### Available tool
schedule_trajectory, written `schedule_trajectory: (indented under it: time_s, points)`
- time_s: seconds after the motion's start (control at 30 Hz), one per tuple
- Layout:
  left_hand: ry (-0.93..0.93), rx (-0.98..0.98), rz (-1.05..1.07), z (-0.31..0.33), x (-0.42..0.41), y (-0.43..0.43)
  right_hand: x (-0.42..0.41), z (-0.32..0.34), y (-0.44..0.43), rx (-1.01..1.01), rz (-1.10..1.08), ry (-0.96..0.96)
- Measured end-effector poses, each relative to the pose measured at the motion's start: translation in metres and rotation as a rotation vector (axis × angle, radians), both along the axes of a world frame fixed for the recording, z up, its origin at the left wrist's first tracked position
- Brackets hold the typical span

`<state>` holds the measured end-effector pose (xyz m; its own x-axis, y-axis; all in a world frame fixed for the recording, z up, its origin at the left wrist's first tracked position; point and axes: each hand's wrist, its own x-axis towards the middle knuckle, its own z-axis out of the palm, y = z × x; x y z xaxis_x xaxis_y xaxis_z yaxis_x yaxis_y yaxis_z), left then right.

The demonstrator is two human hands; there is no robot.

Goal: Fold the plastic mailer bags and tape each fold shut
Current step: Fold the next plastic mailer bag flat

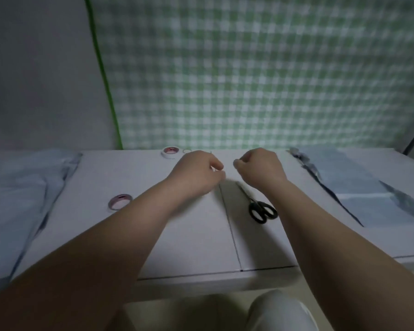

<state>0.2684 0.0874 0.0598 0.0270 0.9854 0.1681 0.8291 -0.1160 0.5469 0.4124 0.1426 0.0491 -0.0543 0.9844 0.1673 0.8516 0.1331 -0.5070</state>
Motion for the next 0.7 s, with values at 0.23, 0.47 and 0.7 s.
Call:
schedule_trajectory:
  time_s: [0.23,0.47,0.7]
  points:
    - [0.242,-0.033,0.471,-0.029,-0.142,-0.034,-0.1,-0.02,-0.036,-0.073,0.26,0.033]
    - [0.318,-0.207,0.78,-0.057,-0.226,-0.07,-0.148,-0.035,-0.054,-0.051,0.377,-0.006]
    - [0.185,-0.214,0.834,-0.075,-0.258,-0.069,-0.169,-0.053,-0.066,-0.046,0.638,-0.046]
